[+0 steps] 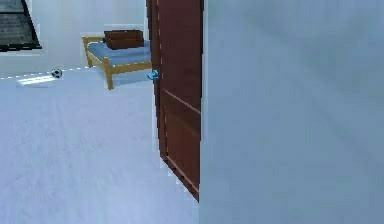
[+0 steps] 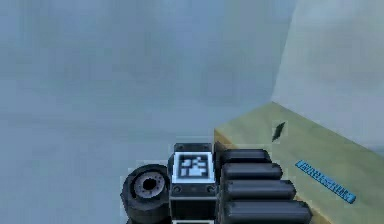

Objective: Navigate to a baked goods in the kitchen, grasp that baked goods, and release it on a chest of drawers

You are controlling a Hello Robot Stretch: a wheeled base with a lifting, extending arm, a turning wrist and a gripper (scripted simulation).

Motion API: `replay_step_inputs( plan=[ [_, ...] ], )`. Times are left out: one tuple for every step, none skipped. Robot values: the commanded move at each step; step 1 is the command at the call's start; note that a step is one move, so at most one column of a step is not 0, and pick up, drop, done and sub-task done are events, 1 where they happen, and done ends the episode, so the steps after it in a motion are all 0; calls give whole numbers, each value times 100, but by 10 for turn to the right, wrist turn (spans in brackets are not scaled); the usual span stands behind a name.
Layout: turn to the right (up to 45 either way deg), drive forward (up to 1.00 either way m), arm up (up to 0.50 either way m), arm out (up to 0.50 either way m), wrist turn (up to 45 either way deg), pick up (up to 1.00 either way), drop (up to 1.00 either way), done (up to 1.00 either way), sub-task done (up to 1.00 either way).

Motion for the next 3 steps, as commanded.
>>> replay_step_inputs(
  plan=[
    [-240,0,0,0,0,0,0,0,0],
    [450,0,0,0,0,0,0,0,0],
    [450,0,0,0,0,0,0,0,0]
  ],
)
